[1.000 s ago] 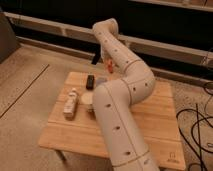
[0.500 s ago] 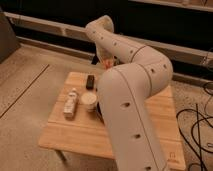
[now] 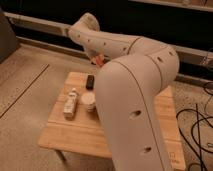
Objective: Drag the pepper across the table
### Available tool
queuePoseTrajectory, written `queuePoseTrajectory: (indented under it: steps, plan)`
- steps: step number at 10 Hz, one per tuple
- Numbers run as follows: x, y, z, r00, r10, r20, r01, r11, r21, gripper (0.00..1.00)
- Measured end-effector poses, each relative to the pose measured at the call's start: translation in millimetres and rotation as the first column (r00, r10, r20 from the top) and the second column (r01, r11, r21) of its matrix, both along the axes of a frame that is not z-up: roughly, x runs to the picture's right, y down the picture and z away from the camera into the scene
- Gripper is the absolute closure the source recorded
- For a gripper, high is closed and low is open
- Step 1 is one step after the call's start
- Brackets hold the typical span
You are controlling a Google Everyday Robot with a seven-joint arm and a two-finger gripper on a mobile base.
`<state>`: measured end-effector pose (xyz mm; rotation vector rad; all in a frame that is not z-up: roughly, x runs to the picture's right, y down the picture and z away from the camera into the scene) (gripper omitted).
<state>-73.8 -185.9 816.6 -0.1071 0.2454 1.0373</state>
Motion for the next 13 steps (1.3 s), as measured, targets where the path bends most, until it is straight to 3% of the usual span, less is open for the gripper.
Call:
queuePoseTrajectory:
  steps: [3,4,6,7,9,13]
  plan:
    - [-80,-8,4.8,0.990,-0.006,0.143,0.009,0.9998,-0.019,1.00]
    - [-117,-9,-1.0,0.975,0.002,0.222,0.007,0.9992,-0.039,1.00]
    - [-184,-5,-21.0,0.932,-0.006,0.361,0.033,0.9970,-0.070,1.00]
    - [-211,-2,-31.9,0.910,-0.023,0.413,0.060,0.9952,-0.077,1.00]
    - [-243,4,-49.6,0.879,-0.052,0.474,0.105,0.9907,-0.087,1.00]
    - [-240,4,-48.6,0.881,-0.050,0.471,0.103,0.9909,-0.087,1.00]
